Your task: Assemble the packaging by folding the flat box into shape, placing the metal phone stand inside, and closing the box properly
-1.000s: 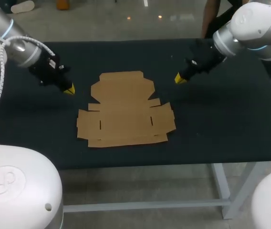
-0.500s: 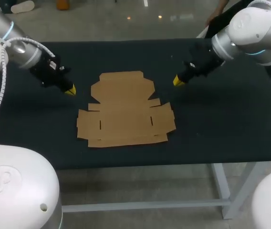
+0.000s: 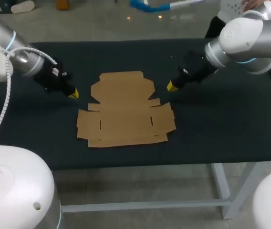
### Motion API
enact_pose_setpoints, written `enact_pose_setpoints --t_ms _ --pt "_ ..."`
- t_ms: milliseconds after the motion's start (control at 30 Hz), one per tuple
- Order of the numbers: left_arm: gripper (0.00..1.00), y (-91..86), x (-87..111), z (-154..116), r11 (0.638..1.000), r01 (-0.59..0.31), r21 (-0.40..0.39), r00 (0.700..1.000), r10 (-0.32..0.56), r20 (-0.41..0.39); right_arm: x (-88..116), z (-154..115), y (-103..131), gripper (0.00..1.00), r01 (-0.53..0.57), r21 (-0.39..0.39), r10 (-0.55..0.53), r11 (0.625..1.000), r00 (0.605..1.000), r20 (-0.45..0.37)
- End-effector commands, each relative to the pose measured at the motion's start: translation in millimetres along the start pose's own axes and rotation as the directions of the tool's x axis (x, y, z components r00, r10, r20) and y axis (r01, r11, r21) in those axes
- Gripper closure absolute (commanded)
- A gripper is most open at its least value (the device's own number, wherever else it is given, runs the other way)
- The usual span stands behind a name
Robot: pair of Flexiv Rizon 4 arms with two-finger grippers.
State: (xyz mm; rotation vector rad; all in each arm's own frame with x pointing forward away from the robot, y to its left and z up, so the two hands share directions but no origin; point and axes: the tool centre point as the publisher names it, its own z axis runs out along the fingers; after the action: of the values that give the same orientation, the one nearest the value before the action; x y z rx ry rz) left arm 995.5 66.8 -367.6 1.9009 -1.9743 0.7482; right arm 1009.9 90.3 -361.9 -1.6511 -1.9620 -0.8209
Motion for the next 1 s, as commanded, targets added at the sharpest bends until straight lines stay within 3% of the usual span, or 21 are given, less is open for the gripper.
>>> enact_pose_setpoints --t_ms 33,233,267,667,1000 --pt "1.0 12.3 -4.9 4 0.998 -0.016 0.056 0.999 0.017 -0.029 -5 6 -4 1.0 -0.007 -0.024 0.007 1.0 1.0 -0.016" --pt "1.0 14.0 -4.5 12 0.995 0.004 0.096 1.0 -0.002 -0.018 -12 12 -7 1.0 -0.056 -0.084 0.052 0.995 0.997 -0.049" --pt "1.0 14.5 -4.3 10 0.996 0.006 0.084 1.0 -0.007 0.013 -12 12 -7 1.0 -0.056 -0.084 0.052 0.995 0.997 -0.049" --pt "1.0 15.1 -4.1 12 0.996 0.0 0.084 1.0 -0.001 0.012 -12 12 -7 1.0 -0.056 -0.084 0.052 0.995 0.997 -0.049" --pt "1.0 19.5 -5.7 20 0.995 -0.017 0.1 1.0 0.018 -0.006 -19 34 -5 1.0 -0.103 -0.116 0.095 0.988 0.993 -0.068"
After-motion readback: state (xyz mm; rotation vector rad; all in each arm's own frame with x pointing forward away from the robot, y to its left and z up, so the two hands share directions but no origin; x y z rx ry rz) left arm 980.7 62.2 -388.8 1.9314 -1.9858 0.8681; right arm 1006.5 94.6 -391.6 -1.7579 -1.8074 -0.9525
